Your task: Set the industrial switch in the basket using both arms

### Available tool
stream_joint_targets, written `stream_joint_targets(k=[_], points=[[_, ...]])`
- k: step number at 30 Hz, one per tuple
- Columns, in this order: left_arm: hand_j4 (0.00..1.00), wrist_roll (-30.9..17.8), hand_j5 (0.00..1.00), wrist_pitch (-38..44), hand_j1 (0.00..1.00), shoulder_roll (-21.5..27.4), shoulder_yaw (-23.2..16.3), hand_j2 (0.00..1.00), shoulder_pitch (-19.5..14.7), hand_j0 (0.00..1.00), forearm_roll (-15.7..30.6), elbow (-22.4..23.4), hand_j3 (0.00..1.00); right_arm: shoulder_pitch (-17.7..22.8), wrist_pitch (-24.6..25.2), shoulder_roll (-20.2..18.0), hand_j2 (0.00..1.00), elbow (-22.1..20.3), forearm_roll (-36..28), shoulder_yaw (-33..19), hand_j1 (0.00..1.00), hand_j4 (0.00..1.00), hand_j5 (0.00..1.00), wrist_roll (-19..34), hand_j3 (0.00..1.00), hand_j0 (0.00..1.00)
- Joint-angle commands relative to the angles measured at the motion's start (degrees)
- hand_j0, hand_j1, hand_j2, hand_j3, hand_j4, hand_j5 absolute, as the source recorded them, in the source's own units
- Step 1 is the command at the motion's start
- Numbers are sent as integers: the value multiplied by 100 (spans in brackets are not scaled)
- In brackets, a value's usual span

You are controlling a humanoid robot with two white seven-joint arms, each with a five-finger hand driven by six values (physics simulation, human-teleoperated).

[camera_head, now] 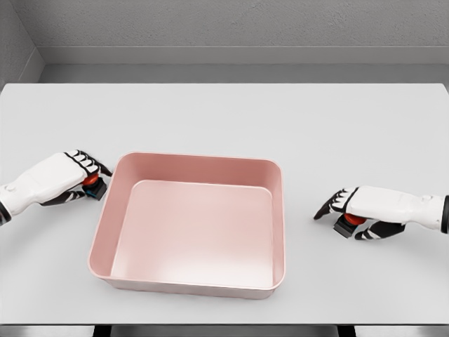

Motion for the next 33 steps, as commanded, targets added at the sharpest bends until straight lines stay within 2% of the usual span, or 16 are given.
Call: stream_joint_targets(k=[1,10,21,23,25,27,29,33], points=[[57,22,57,-23,57,23,6,57,0,57,37,32,57,0,11,-8,75,8,-39,-1,75,75,75,29,75,75],[52,22,52,-23,52,32,33,52,26,52,265,49,52,-9,11,9,62,52,-39,-18,62,62,62,161,62,62],[49,13,49,-95,49,287,59,49,18,49,591,14,49,-158,11,1,51,87,-47,-80,51,51,51,152,51,51],[49,13,49,-95,49,296,76,49,0,49,600,-3,49,-237,11,10,51,69,-56,-106,51,51,51,143,51,51],[49,13,49,-95,49,445,77,49,-26,49,811,-30,49,-316,11,10,51,61,-56,-115,51,51,51,143,51,51],[49,13,49,-95,49,471,111,49,-26,49,837,-144,49,-316,11,10,50,52,-56,-115,50,50,50,135,50,50],[49,13,49,-95,49,542,305,49,26,49,907,-328,49,-316,11,18,50,52,-56,-115,50,50,50,135,50,50],[48,13,48,-95,48,647,305,48,44,48,1092,-381,48,-351,11,18,48,34,-56,-115,48,48,48,135,48,48]])
